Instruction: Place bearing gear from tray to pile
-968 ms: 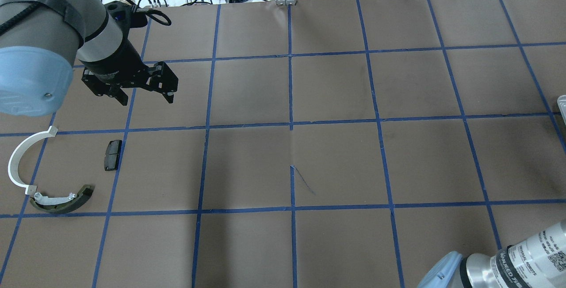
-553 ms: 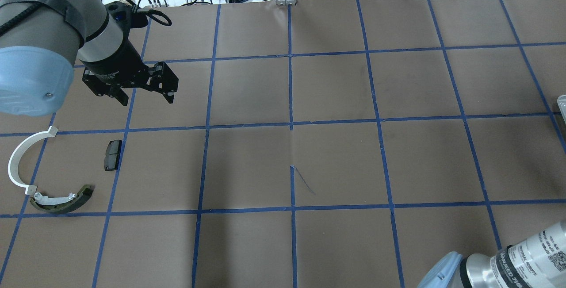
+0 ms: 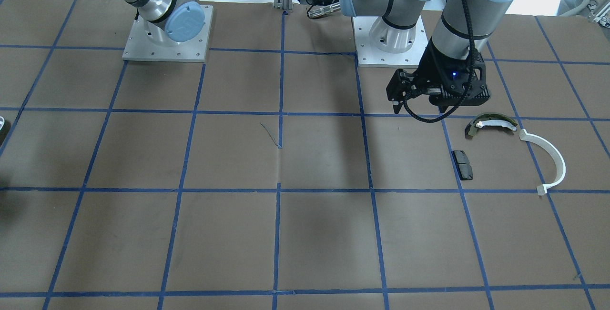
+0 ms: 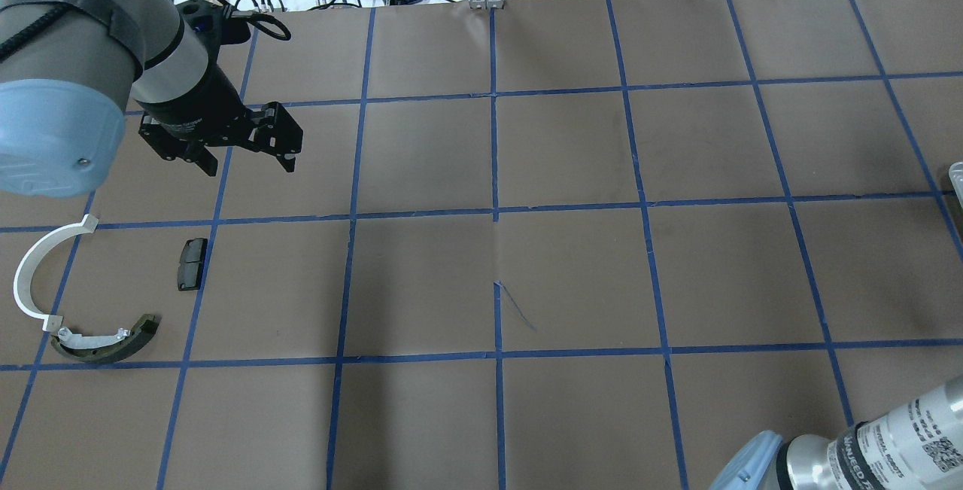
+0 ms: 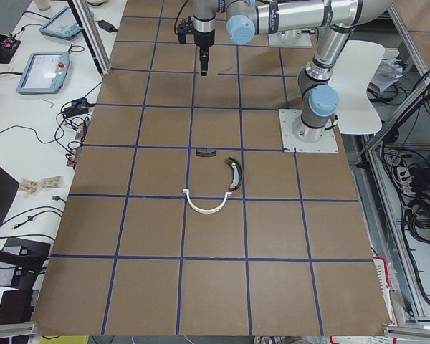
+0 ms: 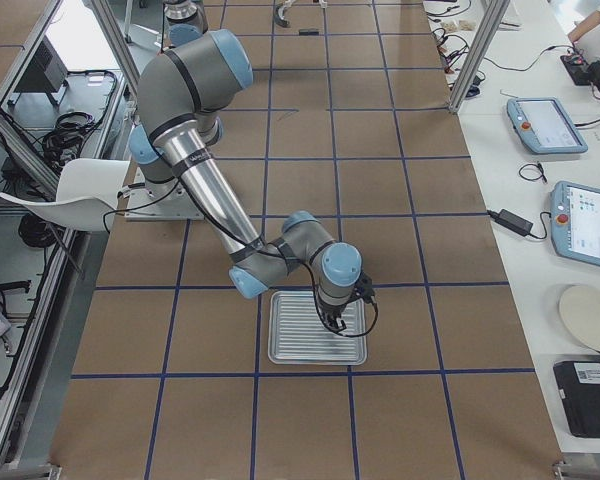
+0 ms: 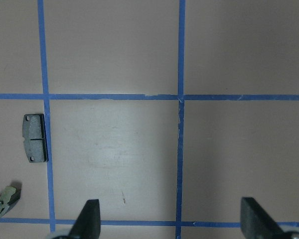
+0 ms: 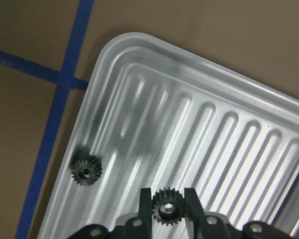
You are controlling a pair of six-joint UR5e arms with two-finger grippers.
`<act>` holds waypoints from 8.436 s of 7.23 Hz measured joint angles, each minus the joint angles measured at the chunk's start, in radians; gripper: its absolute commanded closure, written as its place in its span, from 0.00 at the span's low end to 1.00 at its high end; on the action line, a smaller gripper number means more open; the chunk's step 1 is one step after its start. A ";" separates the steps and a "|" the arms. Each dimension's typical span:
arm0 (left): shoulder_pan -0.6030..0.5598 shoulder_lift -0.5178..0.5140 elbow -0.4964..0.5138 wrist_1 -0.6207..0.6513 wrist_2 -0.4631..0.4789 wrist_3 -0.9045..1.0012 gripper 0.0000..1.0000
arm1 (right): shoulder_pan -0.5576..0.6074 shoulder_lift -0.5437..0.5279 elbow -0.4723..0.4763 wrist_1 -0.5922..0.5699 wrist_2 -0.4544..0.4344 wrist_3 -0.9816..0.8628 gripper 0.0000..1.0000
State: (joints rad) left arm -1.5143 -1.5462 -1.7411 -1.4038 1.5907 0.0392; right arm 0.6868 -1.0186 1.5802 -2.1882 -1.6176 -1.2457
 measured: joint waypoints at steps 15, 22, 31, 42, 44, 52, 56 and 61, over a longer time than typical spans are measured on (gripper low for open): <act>0.001 -0.011 0.005 0.004 0.000 0.002 0.00 | 1.317 -0.057 0.030 0.110 0.126 1.606 0.27; -0.020 -0.070 -0.001 0.013 -0.009 -0.043 0.00 | 1.180 -0.129 0.054 0.141 0.115 1.207 0.00; -0.350 -0.389 -0.103 0.456 -0.033 -0.240 0.03 | 0.307 -0.270 0.055 0.306 -0.024 -0.359 0.00; -0.385 -0.485 -0.106 0.574 -0.032 -0.222 1.00 | -0.015 -0.030 0.129 -0.035 0.056 -1.113 0.00; -0.345 -0.449 -0.061 0.502 -0.028 -0.176 1.00 | -0.015 -0.027 0.138 -0.045 0.068 -1.117 0.05; 0.343 -0.411 0.076 0.140 0.042 0.230 1.00 | -0.015 -0.017 0.141 -0.049 0.070 -1.122 0.43; 0.515 -0.435 -0.019 0.225 0.044 0.349 1.00 | -0.013 -0.010 0.141 -0.049 0.068 -1.115 1.00; 0.564 -0.454 -0.077 0.287 0.049 0.398 1.00 | 0.017 -0.078 0.131 -0.034 0.059 -0.925 1.00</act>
State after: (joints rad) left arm -0.9502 -2.0005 -1.8183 -1.1168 1.6393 0.4373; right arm 0.7038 -1.0971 1.7115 -2.2219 -1.5587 -2.1709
